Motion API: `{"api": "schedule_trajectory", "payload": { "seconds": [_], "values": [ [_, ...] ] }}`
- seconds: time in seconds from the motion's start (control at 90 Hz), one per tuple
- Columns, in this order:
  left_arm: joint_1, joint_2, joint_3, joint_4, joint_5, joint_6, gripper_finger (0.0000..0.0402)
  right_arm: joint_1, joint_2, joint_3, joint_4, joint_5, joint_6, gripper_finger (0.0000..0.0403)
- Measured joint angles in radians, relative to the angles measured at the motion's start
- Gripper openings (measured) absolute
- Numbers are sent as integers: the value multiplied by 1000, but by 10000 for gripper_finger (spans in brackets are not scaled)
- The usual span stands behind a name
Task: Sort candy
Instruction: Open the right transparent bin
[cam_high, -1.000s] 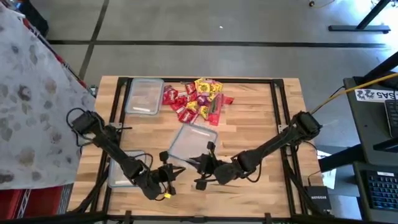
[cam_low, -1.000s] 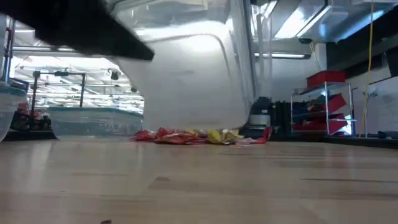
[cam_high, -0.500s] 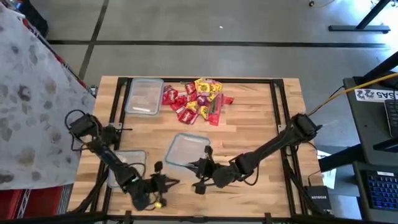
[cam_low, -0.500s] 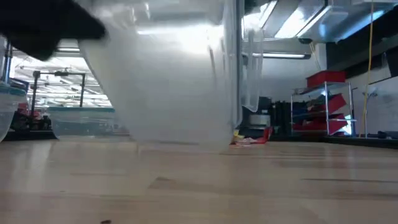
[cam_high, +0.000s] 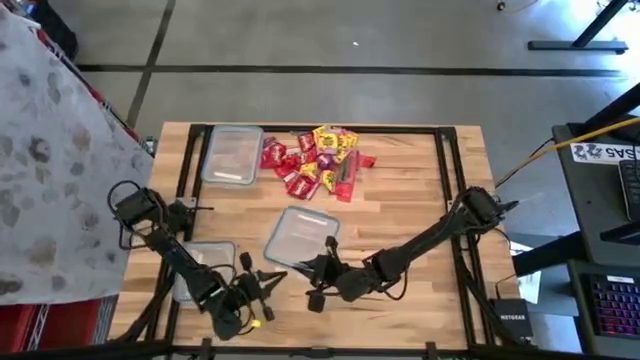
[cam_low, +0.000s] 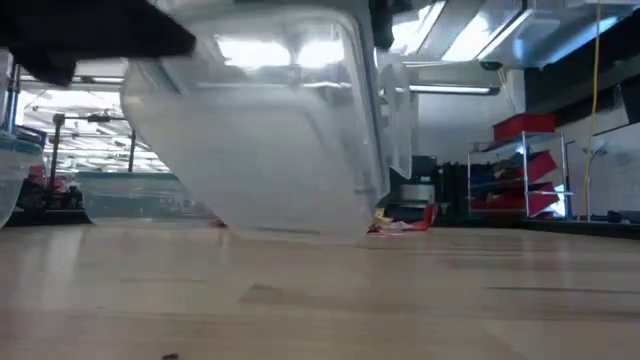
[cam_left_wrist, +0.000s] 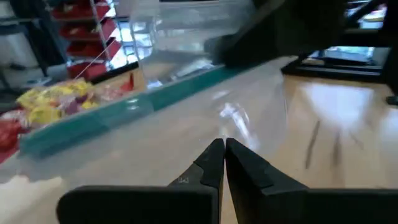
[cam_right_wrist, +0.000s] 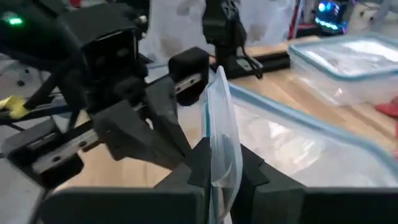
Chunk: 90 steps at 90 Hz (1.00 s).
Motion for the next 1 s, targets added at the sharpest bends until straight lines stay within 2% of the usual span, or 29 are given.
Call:
{"api": "schedule_trajectory", "payload": {
  "seconds": [0.278,0.511,0.756,0.833,1.0],
  "values": [
    [30,34,-1,-30,-4,-32,0,-1,37,-2,46,4,33,12],
    [28,34,-8,-206,16,-269,0,-2,38,-2,68,-22,36,12],
    [26,36,-42,-270,41,-309,0,12,34,3,69,-34,26,12],
    [29,35,-43,-268,54,-323,0,25,28,3,73,30,-20,12],
    [15,35,-43,-261,93,-342,0,67,26,42,72,243,-211,12]
  ]
}}
